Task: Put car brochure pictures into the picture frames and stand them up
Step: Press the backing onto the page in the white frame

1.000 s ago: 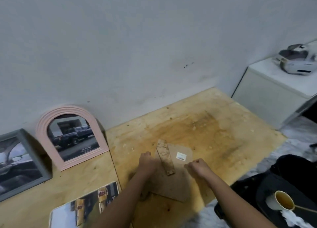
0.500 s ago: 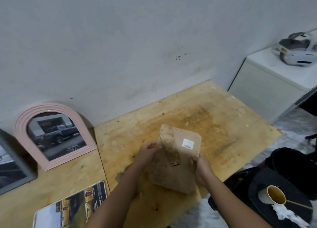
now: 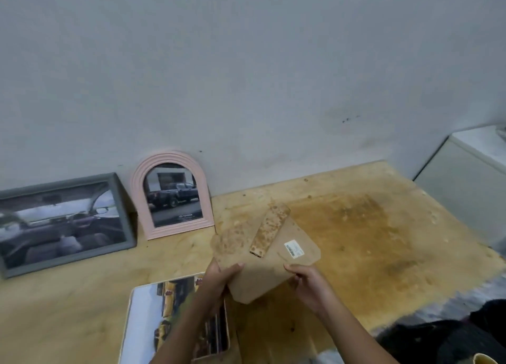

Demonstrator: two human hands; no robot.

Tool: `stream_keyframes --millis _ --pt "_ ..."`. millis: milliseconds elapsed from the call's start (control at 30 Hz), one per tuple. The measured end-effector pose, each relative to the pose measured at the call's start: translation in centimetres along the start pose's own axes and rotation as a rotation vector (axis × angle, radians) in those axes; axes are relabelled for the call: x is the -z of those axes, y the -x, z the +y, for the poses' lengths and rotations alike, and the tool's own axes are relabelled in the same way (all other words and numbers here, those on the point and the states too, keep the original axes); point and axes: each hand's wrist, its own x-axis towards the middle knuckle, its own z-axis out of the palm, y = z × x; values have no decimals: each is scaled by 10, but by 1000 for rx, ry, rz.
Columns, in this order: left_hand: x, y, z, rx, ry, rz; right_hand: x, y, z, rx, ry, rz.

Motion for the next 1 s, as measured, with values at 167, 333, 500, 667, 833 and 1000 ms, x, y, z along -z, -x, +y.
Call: stream_keyframes --millis 167,333,500,667,833,1000 --pt "93 48 4 54 -25 109 -34 3 31 3 -31 -6" --pt "153 92 -10 -18 -16 479 -75 17 78 -40 425 -44" --pt "188 121 -46 -10 -202 564 -97 29 118 -35 692 3" --pt "187 131 -57 13 -330 541 -94 36 139 83 860 76" --pt "182 133 -72 34 -468 450 -88 42 162 272 1045 173" --pt "183 128 -82 6 -553 461 -78 39 178 326 1254 155"
